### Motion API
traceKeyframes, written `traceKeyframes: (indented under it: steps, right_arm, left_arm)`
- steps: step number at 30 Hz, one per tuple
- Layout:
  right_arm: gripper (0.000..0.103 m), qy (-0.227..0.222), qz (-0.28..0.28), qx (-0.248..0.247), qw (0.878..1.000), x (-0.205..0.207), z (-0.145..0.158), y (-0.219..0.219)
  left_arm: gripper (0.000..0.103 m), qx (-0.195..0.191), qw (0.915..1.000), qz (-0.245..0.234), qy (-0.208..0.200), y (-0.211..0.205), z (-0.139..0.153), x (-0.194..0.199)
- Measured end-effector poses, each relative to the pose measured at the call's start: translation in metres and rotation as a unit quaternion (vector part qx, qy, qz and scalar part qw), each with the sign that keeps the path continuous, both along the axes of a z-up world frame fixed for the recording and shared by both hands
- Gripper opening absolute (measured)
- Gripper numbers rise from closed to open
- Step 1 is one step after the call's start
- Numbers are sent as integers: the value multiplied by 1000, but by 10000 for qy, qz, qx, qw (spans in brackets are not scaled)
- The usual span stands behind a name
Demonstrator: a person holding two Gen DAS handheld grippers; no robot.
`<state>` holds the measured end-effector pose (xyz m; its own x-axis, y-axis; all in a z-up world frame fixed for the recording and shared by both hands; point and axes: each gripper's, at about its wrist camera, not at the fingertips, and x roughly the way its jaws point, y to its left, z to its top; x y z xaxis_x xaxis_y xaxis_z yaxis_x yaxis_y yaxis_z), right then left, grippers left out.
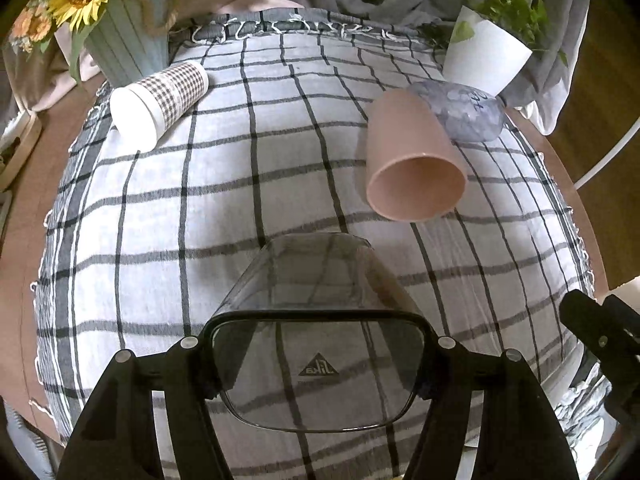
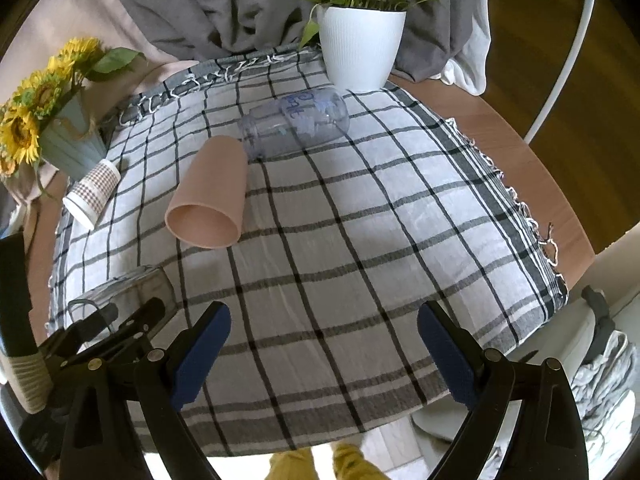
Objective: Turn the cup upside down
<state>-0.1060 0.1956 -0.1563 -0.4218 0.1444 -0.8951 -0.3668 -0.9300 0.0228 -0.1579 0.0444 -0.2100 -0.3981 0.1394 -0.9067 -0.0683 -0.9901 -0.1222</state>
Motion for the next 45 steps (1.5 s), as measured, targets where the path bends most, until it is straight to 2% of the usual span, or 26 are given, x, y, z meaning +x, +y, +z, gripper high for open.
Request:
traceKeyframes:
  steps: [16, 21, 23, 27, 29, 31, 37, 41, 45]
  right_arm:
    - [95, -164, 97, 10, 9998, 9, -10, 1]
    - [95, -177, 87, -22, 9998, 9, -10, 1]
    - [95, -179, 87, -21, 9998, 9, -10, 1]
    - [95, -171, 118, -33, 9998, 9, -7, 0]
    - [95, -145, 155, -52, 9998, 9, -3, -2]
    - [95, -73, 212, -65, 9997, 9, 6, -6]
    - [95, 112, 547, -108, 9984, -1, 24, -29]
    - [95, 67, 821, -190, 9964, -14, 23, -55]
    - [95, -172, 1130, -397, 9926, -32, 12, -82]
  left_arm:
    - [68, 38, 9992, 42, -401, 6, -16, 15]
    - [72, -48, 9995, 3, -311, 9, -10, 14]
    - [79, -105, 9995, -16, -294, 9, -8, 13]
    - [81, -185, 9996, -43, -232, 9, 2, 15]
    - [85, -216, 9996, -48, -177, 9, 11, 18]
    - [90, -325, 9995, -21, -19, 6, 25, 22]
    - [98, -818, 9949, 290, 522, -21, 56, 32]
    - [99, -1135, 9901, 518, 649, -49, 62, 33]
    - [99, -1306, 9869, 727, 602, -78, 58, 33]
